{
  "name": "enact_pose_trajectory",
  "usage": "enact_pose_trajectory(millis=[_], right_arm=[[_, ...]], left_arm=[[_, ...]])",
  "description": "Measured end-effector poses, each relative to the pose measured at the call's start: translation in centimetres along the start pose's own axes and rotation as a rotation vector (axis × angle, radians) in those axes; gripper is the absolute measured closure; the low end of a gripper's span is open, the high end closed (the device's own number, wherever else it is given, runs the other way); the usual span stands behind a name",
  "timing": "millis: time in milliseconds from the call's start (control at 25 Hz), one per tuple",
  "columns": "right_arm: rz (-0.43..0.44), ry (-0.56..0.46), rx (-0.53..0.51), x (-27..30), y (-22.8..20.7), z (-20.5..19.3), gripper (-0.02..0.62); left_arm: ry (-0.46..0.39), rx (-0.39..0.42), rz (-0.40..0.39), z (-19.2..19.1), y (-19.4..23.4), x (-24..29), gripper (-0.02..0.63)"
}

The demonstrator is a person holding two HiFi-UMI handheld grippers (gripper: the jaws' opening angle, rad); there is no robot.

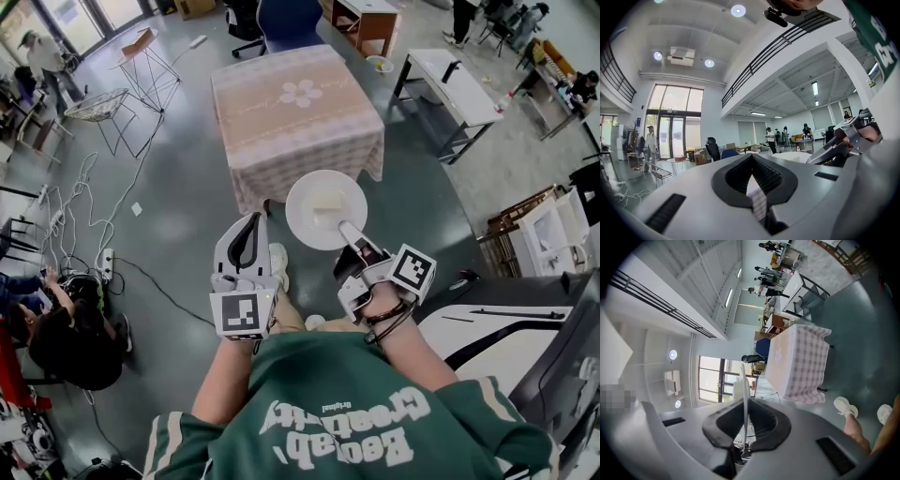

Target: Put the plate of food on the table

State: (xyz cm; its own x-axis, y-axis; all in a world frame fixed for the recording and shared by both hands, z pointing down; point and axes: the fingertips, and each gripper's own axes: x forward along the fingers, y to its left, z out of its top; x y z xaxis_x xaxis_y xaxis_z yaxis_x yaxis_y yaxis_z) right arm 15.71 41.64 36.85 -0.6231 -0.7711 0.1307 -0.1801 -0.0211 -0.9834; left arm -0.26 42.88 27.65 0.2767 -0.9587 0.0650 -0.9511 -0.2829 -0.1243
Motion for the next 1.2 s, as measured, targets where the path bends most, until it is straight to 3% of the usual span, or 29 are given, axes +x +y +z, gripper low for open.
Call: enact_pose_trajectory(millis=[560,1200], right_arm=[[-0.018,-0.008,0.012,8.2,-0.5,2.1,0.566],[-0.058,-0.041,0.037,22.9,0.6,6.9,0.566]], left_arm=[[0.014,0.031,-0.028,-1.6,5.0,6.6,0.597],[0.009,0.003,-0.094,-1.8,14.3,20.8,0.597]])
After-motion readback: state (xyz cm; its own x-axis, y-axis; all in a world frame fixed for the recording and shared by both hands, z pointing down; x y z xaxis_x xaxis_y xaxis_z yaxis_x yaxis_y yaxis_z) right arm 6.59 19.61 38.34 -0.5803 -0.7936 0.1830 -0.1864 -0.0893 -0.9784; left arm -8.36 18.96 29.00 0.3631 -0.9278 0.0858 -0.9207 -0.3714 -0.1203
